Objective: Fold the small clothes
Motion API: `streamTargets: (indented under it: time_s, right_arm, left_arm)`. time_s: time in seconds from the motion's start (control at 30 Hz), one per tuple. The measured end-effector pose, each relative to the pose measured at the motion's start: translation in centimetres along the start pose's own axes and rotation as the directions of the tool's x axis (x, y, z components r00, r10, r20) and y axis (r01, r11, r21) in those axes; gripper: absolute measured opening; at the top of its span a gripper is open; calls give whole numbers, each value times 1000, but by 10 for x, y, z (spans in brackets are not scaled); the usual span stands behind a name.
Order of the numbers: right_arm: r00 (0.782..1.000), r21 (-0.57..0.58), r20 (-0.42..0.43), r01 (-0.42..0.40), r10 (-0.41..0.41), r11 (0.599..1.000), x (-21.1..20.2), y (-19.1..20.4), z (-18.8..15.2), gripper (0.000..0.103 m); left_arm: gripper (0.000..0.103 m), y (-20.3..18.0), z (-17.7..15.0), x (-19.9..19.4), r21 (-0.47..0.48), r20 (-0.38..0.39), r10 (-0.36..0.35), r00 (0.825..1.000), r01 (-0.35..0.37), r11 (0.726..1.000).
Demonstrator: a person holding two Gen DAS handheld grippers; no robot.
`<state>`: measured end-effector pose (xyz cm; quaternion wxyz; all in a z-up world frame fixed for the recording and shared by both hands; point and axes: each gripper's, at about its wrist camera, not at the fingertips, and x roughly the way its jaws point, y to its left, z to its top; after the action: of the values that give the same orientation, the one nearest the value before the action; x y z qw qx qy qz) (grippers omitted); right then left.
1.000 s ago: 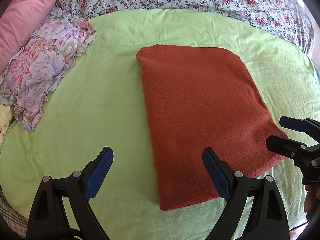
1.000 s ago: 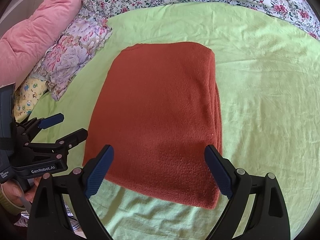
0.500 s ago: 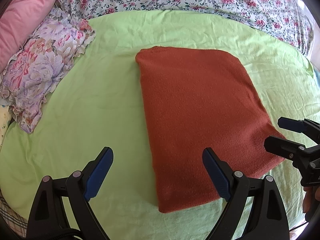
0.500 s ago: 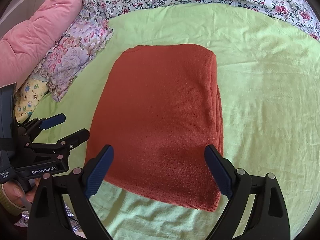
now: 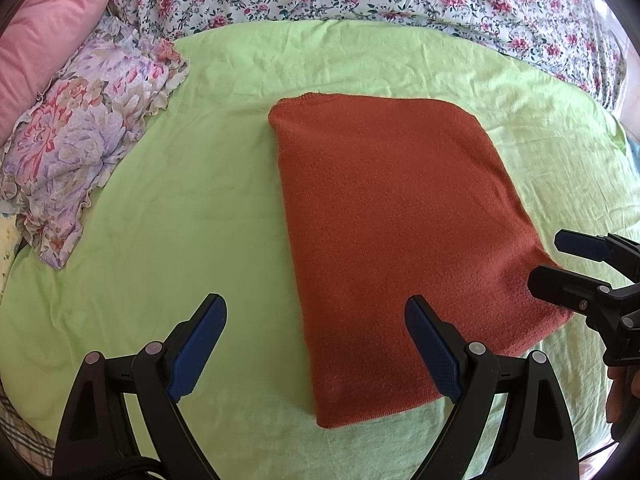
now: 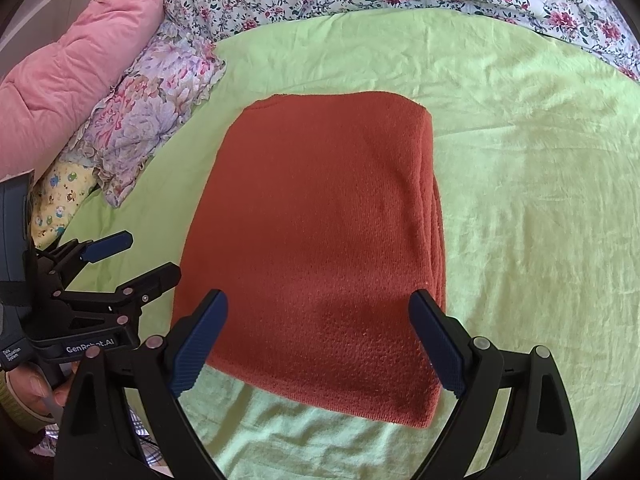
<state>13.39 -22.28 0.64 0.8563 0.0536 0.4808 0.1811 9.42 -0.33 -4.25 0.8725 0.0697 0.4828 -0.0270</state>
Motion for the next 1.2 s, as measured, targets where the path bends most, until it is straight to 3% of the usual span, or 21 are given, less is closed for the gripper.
streamTargets:
  time_s: [1.2]
  right_arm:
    - [1000, 21, 4, 6, -6, 1000, 6, 0, 7, 92]
  left_arm:
    - [91, 22, 9, -2, -56, 16, 42, 999, -41, 998]
